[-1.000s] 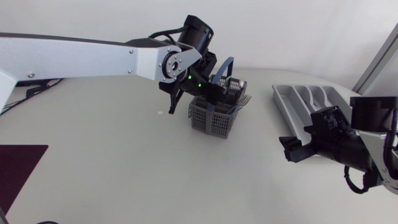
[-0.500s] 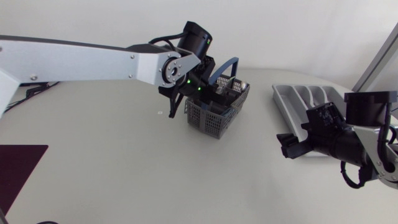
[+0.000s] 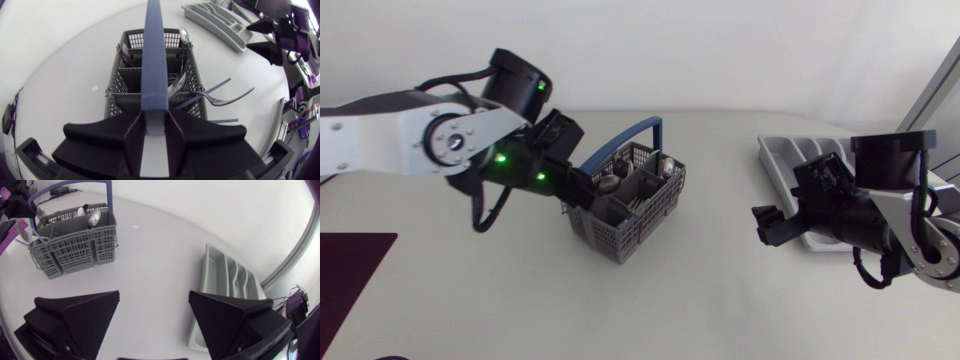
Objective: Unload the cutlery basket into the drawer organizer.
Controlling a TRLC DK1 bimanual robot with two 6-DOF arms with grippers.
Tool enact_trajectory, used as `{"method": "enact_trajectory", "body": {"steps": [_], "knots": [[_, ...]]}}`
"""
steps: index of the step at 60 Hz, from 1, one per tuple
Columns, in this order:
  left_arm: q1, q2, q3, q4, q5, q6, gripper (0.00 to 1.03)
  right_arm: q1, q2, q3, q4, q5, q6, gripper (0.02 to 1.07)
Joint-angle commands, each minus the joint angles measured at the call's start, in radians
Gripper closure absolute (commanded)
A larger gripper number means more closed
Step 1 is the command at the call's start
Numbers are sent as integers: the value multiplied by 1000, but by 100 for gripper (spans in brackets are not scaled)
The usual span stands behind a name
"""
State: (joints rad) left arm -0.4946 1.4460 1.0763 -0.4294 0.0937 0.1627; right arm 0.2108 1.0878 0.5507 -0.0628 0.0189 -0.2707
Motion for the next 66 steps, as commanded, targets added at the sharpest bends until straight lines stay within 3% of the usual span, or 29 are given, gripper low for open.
{"method": "enact_trajectory", "body": {"steps": [1,2,5,7,11,16,23,32,38,44,53,62,66], "knots": [[31,-96,-105,-46,12,70,99,30,30,37,9,23,-2,7],[37,-105,-113,-48,12,74,98,35,34,40,9,24,-2,7],[59,-147,-148,-55,17,93,74,48,47,57,4,26,2,7],[68,-164,-159,-68,18,110,65,59,61,71,1,26,4,7],[93,-196,-171,-74,17,126,57,78,100,106,0,27,16,7],[111,-242,-182,-81,17,141,36,96,164,152,-12,26,25,7],[117,-320,-205,-86,17,156,23,118,248,219,-37,16,30,11],[134,-388,-216,-124,17,166,23,141,319,276,-35,-8,37,16],[189,-420,-228,-181,31,201,23,137,373,322,-37,-46,56,29],[280,-444,-256,-226,77,255,24,124,432,362,-34,-99,73,49],[389,-440,-294,-243,141,308,50,102,517,419,-20,-165,85,84],[410,-391,-326,-195,153,311,82,98,604,479,-6,-208,110,101],[406,-352,-334,-163,155,302,91,98,641,512,-20,-232,117,102]]}}
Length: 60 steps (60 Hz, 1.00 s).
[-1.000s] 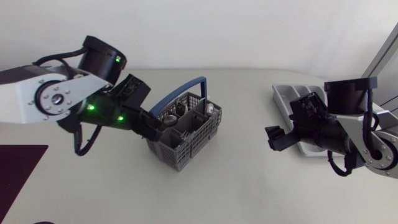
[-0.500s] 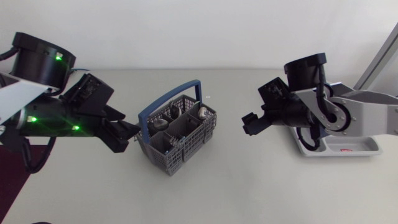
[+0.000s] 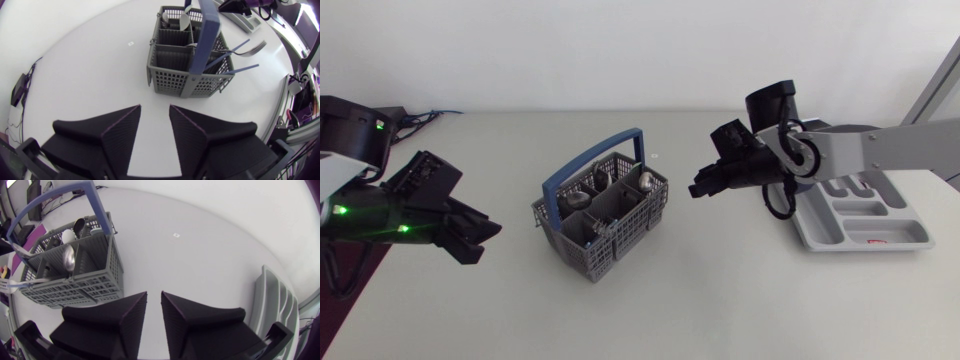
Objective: Unload the cutlery basket into the drawer organizer.
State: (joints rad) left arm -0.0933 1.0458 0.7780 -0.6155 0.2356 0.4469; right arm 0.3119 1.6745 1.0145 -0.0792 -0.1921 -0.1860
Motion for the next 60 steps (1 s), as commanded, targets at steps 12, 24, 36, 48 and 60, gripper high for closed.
{"method": "enact_trajectory", "body": {"steps": [12,24,36,48,60], "knots": [[-46,195,0,79,21,-31,98,-4,157,136,-21,-58,54,102],[-86,306,56,114,47,-85,98,10,203,182,-33,-176,76,101],[-112,347,95,169,47,-119,98,21,188,160,-37,-290,74,101],[-105,388,122,207,47,-126,98,32,157,131,-70,-363,60,101],[-108,447,164,230,47,-134,98,55,97,73,-91,-375,45,101]]}}
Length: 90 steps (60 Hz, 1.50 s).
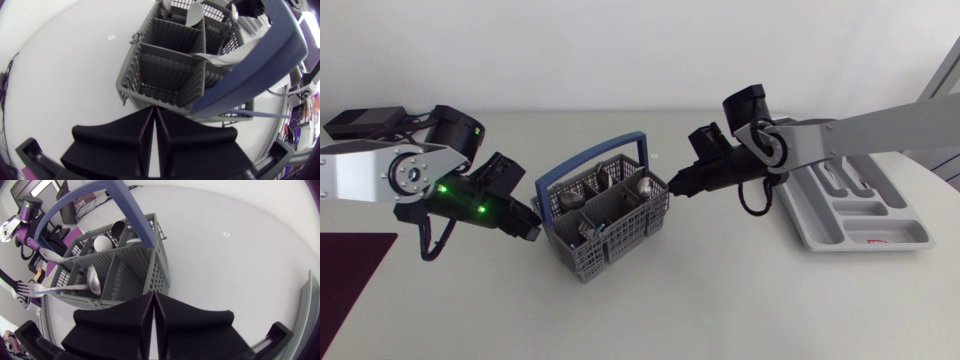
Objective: Unload the cutlery basket into the drawer organizer.
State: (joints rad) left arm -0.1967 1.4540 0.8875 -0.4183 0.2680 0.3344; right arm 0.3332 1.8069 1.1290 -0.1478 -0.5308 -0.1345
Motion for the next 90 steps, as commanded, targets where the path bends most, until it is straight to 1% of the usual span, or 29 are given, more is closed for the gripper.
{"method": "enact_trajectory", "body": {"steps": [1,26,40,49,68,78,82,90], "knots": [[-6,45,59,35,14,-23,98,35,-41,-44,-24,-37,-7,101],[-32,184,203,44,14,-29,98,61,-181,-184,-44,-15,-8,101],[-56,253,269,44,14,-32,98,81,-230,-232,-44,25,-5,101],[-66,275,278,46,14,-35,98,79,-244,-239,-38,61,-4,101],[-107,286,288,50,14,-43,97,44,-261,-255,-38,61,-8,101],[-96,284,291,50,14,-48,97,44,-277,-268,-38,71,-10,101],[-87,279,289,49,14,-48,92,44,-281,-273,-38,72,-8,101],[-81,270,281,49,14,-48,92,46,-285,-278,-36,84,-8,101]]}}
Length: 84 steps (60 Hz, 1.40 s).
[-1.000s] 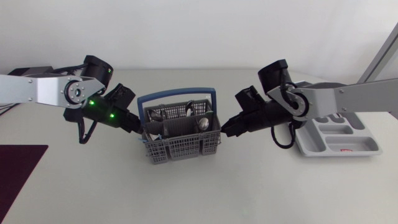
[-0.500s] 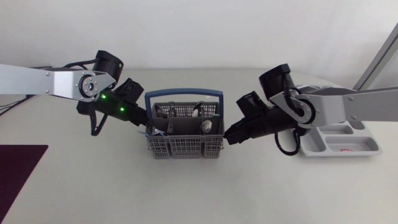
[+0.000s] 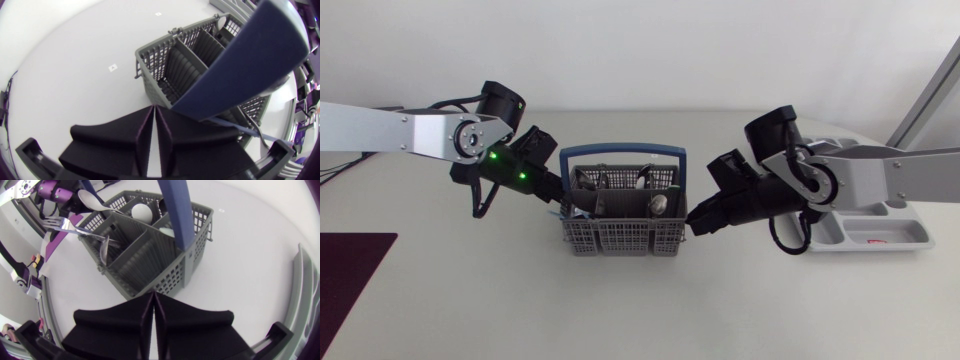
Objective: Unload the cutlery basket into the drawer organizer.
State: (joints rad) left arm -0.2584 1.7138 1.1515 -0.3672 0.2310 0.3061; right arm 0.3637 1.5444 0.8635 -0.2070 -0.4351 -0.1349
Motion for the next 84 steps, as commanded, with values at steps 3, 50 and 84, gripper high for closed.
{"method": "enact_trajectory", "body": {"steps": [3,50,84], "knots": [[-15,4,16,-3,51,-18,90,15,-23,-15,24,-1,-8,101],[203,-507,-335,14,116,249,49,-72,-219,-167,47,64,-68,34],[166,-678,-484,39,123,281,49,41,-81,-64,104,205,31,100]]}}
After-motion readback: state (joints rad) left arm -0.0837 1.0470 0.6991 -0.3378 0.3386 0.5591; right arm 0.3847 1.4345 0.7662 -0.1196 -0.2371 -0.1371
